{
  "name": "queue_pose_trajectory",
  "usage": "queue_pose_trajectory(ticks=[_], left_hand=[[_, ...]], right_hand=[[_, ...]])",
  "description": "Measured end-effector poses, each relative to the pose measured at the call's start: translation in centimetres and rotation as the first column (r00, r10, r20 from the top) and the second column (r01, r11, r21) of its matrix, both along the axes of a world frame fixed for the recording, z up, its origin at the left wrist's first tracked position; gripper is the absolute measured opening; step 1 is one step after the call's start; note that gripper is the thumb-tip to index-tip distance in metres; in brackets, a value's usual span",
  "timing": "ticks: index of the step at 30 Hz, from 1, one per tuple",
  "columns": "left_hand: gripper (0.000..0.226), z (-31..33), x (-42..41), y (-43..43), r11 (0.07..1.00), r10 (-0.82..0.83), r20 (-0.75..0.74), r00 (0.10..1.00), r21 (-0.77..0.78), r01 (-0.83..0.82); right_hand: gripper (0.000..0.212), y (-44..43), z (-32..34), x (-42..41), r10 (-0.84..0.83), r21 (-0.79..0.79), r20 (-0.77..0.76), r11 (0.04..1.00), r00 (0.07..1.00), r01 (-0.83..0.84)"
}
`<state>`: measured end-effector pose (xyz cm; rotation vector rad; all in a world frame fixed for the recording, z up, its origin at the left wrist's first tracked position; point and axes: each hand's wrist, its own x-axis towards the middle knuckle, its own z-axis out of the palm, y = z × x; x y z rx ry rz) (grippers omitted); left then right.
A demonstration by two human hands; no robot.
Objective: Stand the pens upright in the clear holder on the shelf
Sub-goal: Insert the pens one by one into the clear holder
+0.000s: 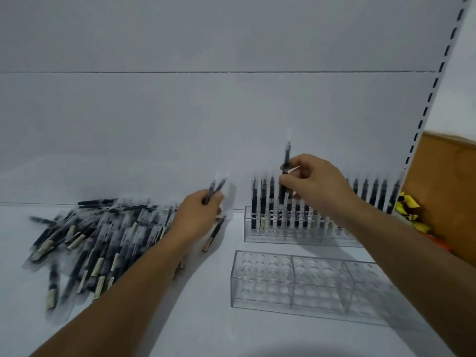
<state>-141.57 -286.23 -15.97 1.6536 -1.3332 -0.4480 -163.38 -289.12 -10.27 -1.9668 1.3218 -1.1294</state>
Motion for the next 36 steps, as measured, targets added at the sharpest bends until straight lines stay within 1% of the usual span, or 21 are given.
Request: queue_pose_trajectory(ticks=[1,2,3,5,7,10,12,14,16,19,23,26,29,30,34,36], left_hand=[[0.026,0.6,-0.4,0.0,0.998,-0.044,-0.181,0.982,-0.060,0.034],[0.024,1.0,-0.9,0.1,0.990,-0.098,-0.312,0.945,-0.124,0.062],[0.024,1.2,-1.3,0.3,0.979,-0.153,-0.395,0.906,-0.188,0.083],[0.023,1.1,-2.1,0.8,0.950,-0.242,-0.470,0.849,-0.291,0.111],[0.024,0.3,-2.7,1.3,0.934,-0.293,-0.469,0.833,-0.328,0.144],[0.023,-0.6,-2.9,1.8,0.919,-0.341,-0.413,0.844,-0.337,0.205],[0.023,-0.7,-2.8,2.0,0.909,-0.364,-0.406,0.839,-0.353,0.223],[0.023,-0.7,-2.8,2.2,0.902,-0.376,-0.404,0.834,-0.364,0.230],[0.023,-0.8,-2.9,2.3,0.904,-0.377,-0.393,0.839,-0.353,0.241],[0.023,-1.0,-2.9,2.2,0.908,-0.376,-0.363,0.853,-0.327,0.261],[0.023,-1.1,-3.0,2.2,0.905,-0.383,-0.356,0.852,-0.328,0.270],[0.023,-1.1,-3.0,2.2,0.900,-0.398,-0.342,0.852,-0.324,0.290],[0.024,-1.3,-3.0,2.3,0.901,-0.399,-0.334,0.854,-0.315,0.297],[0.024,-1.2,-3.0,2.4,0.902,-0.399,-0.332,0.855,-0.310,0.300],[0.024,-1.3,-3.1,2.3,0.900,-0.406,-0.327,0.854,-0.304,0.312],[0.023,-1.5,-3.1,2.3,0.900,-0.408,-0.325,0.853,-0.303,0.314]], right_hand=[[0.019,-0.2,0.0,-0.1,-0.020,-0.027,-0.030,0.999,0.999,0.019],[0.018,-0.3,0.0,-0.1,-0.034,-0.043,-0.045,0.999,0.998,0.032],[0.017,-0.5,0.0,-0.1,-0.038,-0.050,-0.050,0.998,0.998,0.036],[0.014,-0.7,-0.4,0.0,-0.027,-0.055,-0.066,0.998,0.997,0.024],[0.012,-0.9,-0.8,0.1,-0.013,-0.050,-0.117,0.999,0.993,0.008],[0.009,-1.0,-1.6,0.3,0.001,-0.051,-0.188,0.999,0.982,-0.011],[0.009,-0.9,-2.1,0.4,-0.004,-0.059,-0.245,0.998,0.970,-0.011],[0.011,-0.9,-2.4,0.7,-0.021,-0.062,-0.337,0.998,0.941,0.000],[0.018,-0.9,-2.5,0.9,-0.045,-0.058,-0.420,0.998,0.907,0.022],[0.027,-1.0,-2.3,1.0,-0.060,-0.034,-0.445,0.998,0.893,0.050],[0.027,-0.8,-1.8,1.2,-0.051,-0.028,-0.477,0.999,0.878,0.042],[0.032,-1.0,-1.5,1.6,-0.082,-0.054,-0.553,0.997,0.829,0.062],[0.031,-1.1,-1.2,1.9,-0.110,-0.069,-0.609,0.994,0.786,0.086],[0.029,-1.1,-1.1,2.0,-0.100,-0.054,-0.622,0.995,0.776,0.085],[0.022,-0.9,-1.1,2.3,0.026,0.090,-0.658,0.995,0.752,0.045],[0.025,-0.8,-1.3,2.3,0.013,0.071,-0.654,0.997,0.756,0.044]])
